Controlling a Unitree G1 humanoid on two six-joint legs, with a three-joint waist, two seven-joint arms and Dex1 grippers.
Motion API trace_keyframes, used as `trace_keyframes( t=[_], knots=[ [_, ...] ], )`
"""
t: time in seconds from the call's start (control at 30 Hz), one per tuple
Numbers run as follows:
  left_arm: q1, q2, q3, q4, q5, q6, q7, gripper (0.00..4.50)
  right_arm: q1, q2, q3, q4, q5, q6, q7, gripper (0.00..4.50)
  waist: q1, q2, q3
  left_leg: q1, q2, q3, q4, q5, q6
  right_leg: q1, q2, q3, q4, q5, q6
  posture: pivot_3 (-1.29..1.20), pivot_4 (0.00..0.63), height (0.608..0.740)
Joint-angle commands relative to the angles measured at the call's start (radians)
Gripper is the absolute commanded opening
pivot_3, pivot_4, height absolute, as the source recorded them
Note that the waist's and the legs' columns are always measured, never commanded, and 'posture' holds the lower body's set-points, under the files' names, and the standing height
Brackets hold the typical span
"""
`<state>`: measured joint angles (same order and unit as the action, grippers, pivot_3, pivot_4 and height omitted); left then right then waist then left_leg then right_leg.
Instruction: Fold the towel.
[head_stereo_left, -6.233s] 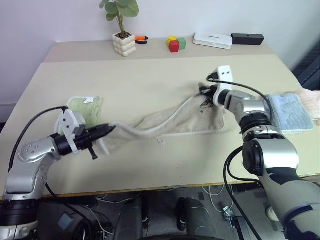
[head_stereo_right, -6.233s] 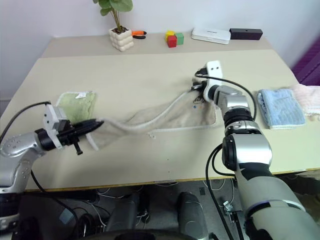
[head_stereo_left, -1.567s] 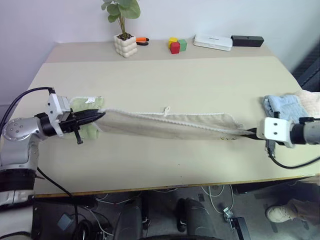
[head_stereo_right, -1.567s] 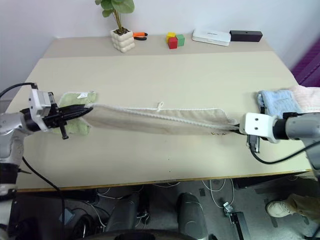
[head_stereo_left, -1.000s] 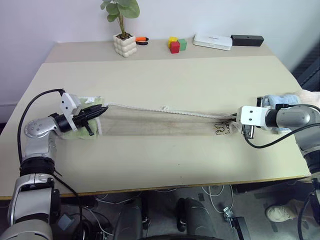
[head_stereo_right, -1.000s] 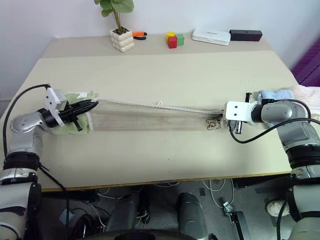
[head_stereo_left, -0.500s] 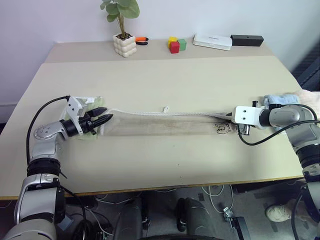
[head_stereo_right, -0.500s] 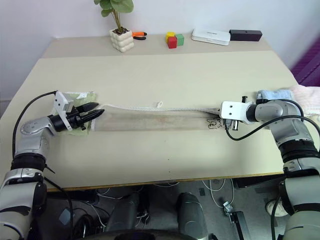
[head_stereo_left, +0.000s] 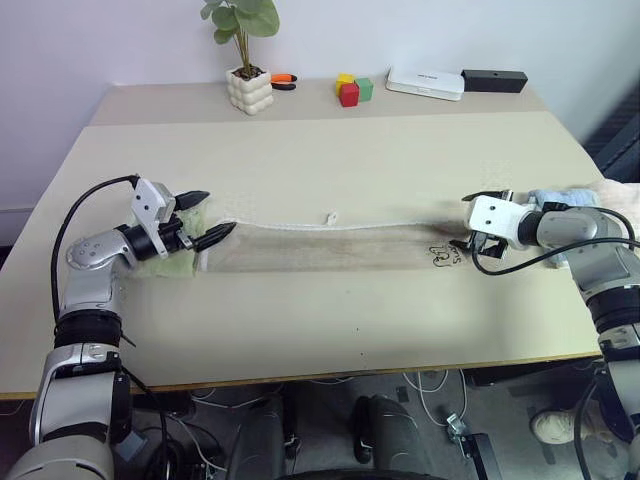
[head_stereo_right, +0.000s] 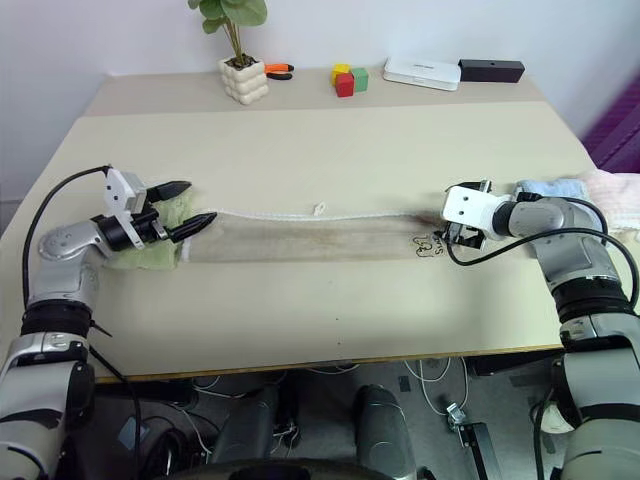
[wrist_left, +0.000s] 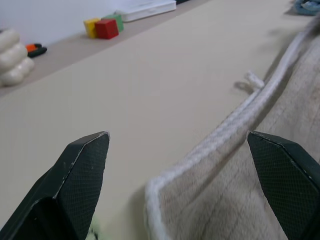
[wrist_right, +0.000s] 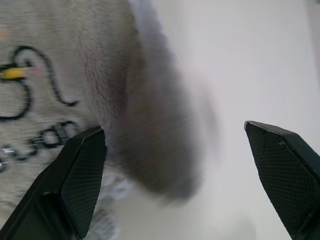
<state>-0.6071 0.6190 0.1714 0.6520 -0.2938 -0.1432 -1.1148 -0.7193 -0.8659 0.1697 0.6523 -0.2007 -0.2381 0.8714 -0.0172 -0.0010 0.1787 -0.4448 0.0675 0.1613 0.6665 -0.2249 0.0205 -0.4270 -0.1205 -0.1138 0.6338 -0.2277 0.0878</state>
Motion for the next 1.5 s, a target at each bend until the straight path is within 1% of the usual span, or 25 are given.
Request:
trace_keyframes(
  t=[0.03, 0.07, 0.17, 0.3, 0.37, 0.5, 0.6, 0.67, 0.77, 0.83, 0.93, 1.03, 1.07, 1.13, 1.17, 1.23, 1.27, 1.33, 1.37, 1.4, 1.5],
  knots=[
    [-0.029, 0.012, 0.011, -0.030, -0.009, -0.012, 0.003, 4.50, -0.062, -0.007, -0.030, 0.024, -0.012, 0.001, -0.049, 4.43, 0.000, 0.000, 0.000, 0.000, 0.000, 0.000, 0.000, 0.000, 0.000, 0.000, 0.000, 0.000, 0.000, 0.000, 0.000, 0.00, 0.150, 0.740],
    [-0.029, 0.013, 0.011, -0.032, -0.009, -0.011, 0.002, 4.50, -0.070, -0.011, -0.020, 0.040, -0.035, -0.005, -0.069, 4.43, 0.000, 0.000, 0.000, 0.000, 0.000, 0.000, 0.000, 0.000, 0.000, 0.000, 0.000, 0.000, 0.000, 0.000, 0.000, 0.00, 0.150, 0.740],
    [-0.021, 0.020, 0.010, -0.045, -0.008, -0.015, -0.002, 4.50, -0.064, -0.007, -0.023, 0.037, -0.020, -0.009, -0.050, 4.43, 0.001, 0.000, 0.000, 0.000, 0.000, 0.000, 0.000, 0.000, 0.000, 0.000, 0.000, 0.000, 0.000, 0.000, 0.000, 0.00, 0.150, 0.740],
    [0.042, 0.053, 0.030, -0.147, -0.045, 0.057, -0.024, 4.50, 0.033, -0.016, -0.071, -0.081, 0.089, 0.069, 0.066, 4.43, 0.000, 0.000, 0.000, 0.000, 0.000, 0.000, 0.000, 0.000, 0.000, 0.000, 0.000, 0.000, 0.000, 0.000, 0.000, 0.00, 0.150, 0.740],
    [0.086, 0.074, 0.044, -0.218, -0.072, 0.102, -0.037, 4.50, 0.090, -0.022, -0.122, -0.180, 0.182, 0.162, 0.129, 4.43, 0.000, 0.000, 0.000, 0.000, 0.000, 0.000, -0.001, 0.000, 0.000, 0.000, 0.000, 0.000, 0.000, 0.000, 0.000, 0.00, 0.150, 0.740],
    [0.167, 0.138, 0.069, -0.332, -0.150, 0.284, -0.066, 4.50, 0.171, -0.044, -0.212, -0.333, 0.321, 0.381, 0.197, 4.43, 0.000, 0.000, 0.000, 0.000, 0.000, -0.002, 0.000, 0.000, 0.000, 0.000, 0.000, 0.000, 0.000, 0.000, 0.000, 0.00, 0.150, 0.740],
    [0.223, 0.177, 0.076, -0.407, -0.184, 0.353, -0.096, 4.50, 0.217, -0.072, -0.239, -0.400, 0.355, 0.467, 0.223, 4.43, 0.005, 0.000, 0.000, 0.000, 0.001, -0.004, 0.000, -0.001, 0.001, 0.000, 0.000, 0.000, 0.000, 0.000, 0.000, 0.00, 0.150, 0.740],
    [0.248, 0.193, 0.070, -0.428, -0.174, 0.346, -0.107, 4.50, 0.241, -0.086, -0.237, -0.423, 0.350, 0.484, 0.221, 4.43, 0.007, 0.000, 0.000, 0.000, 0.001, -0.004, -0.001, -0.002, 0.002, 0.000, 0.000, 0.000, 0.000, 0.000, 0.000, 0.00, 0.150, 0.740],
    [0.253, 0.180, 0.063, -0.449, -0.164, 0.339, -0.082, 4.50, 0.258, -0.071, -0.255, -0.445, 0.363, 0.516, 0.195, 4.43, 0.006, 0.000, 0.000, 0.000, 0.001, -0.004, -0.001, -0.003, 0.004, -0.001, -0.001, 0.000, -0.001, -0.001, -0.001, 0.00, 0.150, 0.740],
    [0.258, 0.159, 0.066, -0.477, -0.184, 0.371, -0.056, 4.50, 0.275, -0.060, -0.258, -0.469, 0.370, 0.539, 0.183, 4.43, 0.005, 0.000, 0.000, 0.000, 0.001, -0.004, -0.001, -0.003, 0.004, -0.001, -0.001, 0.000, -0.001, -0.001, -0.001, 0.00, 0.150, 0.740],
    [0.291, 0.143, 0.061, -0.508, -0.184, 0.383, -0.039, 4.50, 0.311, -0.049, -0.259, -0.517, 0.387, 0.562, 0.178, 4.43, 0.004, 0.000, 0.000, 0.000, 0.001, -0.004, -0.001, -0.001, 0.001, -0.001, -0.001, 0.001, -0.001, 0.000, -0.001, 0.00, 0.150, 0.740],
    [0.301, 0.107, 0.068, -0.559, -0.236, 0.443, -0.011, 4.50, 0.297, 0.015, -0.284, -0.583, 0.456, 0.630, 0.131, 4.43, 0.002, 0.000, 0.000, 0.000, 0.001, -0.004, -0.001, -0.001, 0.001, -0.001, -0.001, 0.001, -0.001, 0.000, 0.000, 0.00, 0.150, 0.740],
    [0.290, 0.090, 0.069, -0.572, -0.247, 0.460, 0.010, 4.25, 0.289, 0.038, -0.289, -0.601, 0.467, 0.636, 0.112, 4.47, 0.003, 0.000, 0.000, 0.000, 0.001, -0.004, -0.001, -0.001, 0.001, -0.001, 0.000, 0.001, -0.001, 0.000, 0.000, 0.00, 0.150, 0.740],
    [0.257, 0.039, 0.073, -0.594, -0.270, 0.487, 0.069, 3.63, 0.242, 0.099, -0.325, -0.591, 0.501, 0.675, 0.043, 3.92, 0.003, 0.000, 0.000, 0.000, 0.001, -0.004, -0.001, -0.001, 0.002, -0.001, 0.000, 0.001, 0.000, 0.000, 0.000, 0.00, 0.150, 0.740],
    [0.241, 0.009, 0.071, -0.606, -0.269, 0.489, 0.110, 3.18, 0.219, 0.137, -0.344, -0.586, 0.513, 0.688, -0.006, 3.60, 0.006, 0.000, 0.000, 0.000, 0.001, -0.004, -0.001, -0.001, 0.002, -0.001, 0.000, 0.001, 0.000, 0.000, 0.000, 0.00, 0.150, 0.740],
    [0.215, -0.053, 0.069, -0.611, -0.261, 0.475, 0.180, 2.15, 0.187, 0.218, -0.371, -0.589, 0.532, 0.710, -0.105, 2.60, 0.009, 0.000, 0.000, 0.000, 0.000, -0.005, 0.000, -0.001, 0.002, 0.000, 0.000, 0.001, 0.000, 0.000, 0.000, 0.00, 0.150, 0.740],
    [0.202, -0.088, 0.068, -0.615, -0.265, 0.476, 0.216, 1.70, 0.186, 0.257, -0.367, -0.602, 0.534, 0.721, -0.145, 2.16, 0.010, 0.000, 0.000, 0.000, 0.000, -0.004, 0.000, -0.001, 0.001, 0.000, 0.000, 0.001, 0.000, 0.000, 0.000, 0.00, 0.150, 0.740],
    [0.175, -0.163, 0.065, -0.610, -0.259, 0.468, 0.299, 0.59, 0.195, 0.329, -0.342, -0.620, 0.497, 0.719, -0.238, 1.08, 0.010, -0.002, -0.001, 0.000, 0.000, -0.004, 0.000, 0.000, 0.001, 0.001, 0.000, 0.000, -0.001, 0.000, 0.000, 0.00, 0.150, 0.740],
    [0.167, -0.195, 0.055, -0.611, -0.254, 0.463, 0.326, 0.13, 0.201, 0.359, -0.332, -0.622, 0.481, 0.704, -0.276, 0.59, 0.009, -0.002, -0.001, 0.000, 0.000, -0.003, 0.000, 0.000, 0.001, 0.001, 0.000, 0.000, -0.001, 0.000, 0.000, 0.00, 0.150, 0.740],
    [0.162, -0.217, 0.041, -0.611, -0.241, 0.450, 0.339, 0.00, 0.205, 0.380, -0.326, -0.621, 0.470, 0.690, -0.300, 0.05, 0.008, -0.002, -0.001, 0.000, -0.001, -0.003, 0.000, 0.000, 0.001, 0.001, 0.000, 0.000, 0.000, 0.000, 0.000, 0.00, 0.150, 0.740],
    [0.129, -0.282, -0.007, -0.554, -0.159, 0.391, 0.414, 0.00, 0.207, 0.444, -0.314, -0.594, 0.450, 0.687, -0.377, 0.05, 0.006, -0.002, -0.001, 0.000, -0.001, -0.002, 0.000, 0.000, 0.000, 0.001, 0.000, 0.000, 0.000, 0.000, 0.000, 0.00, 0.150, 0.740]
  ],
)
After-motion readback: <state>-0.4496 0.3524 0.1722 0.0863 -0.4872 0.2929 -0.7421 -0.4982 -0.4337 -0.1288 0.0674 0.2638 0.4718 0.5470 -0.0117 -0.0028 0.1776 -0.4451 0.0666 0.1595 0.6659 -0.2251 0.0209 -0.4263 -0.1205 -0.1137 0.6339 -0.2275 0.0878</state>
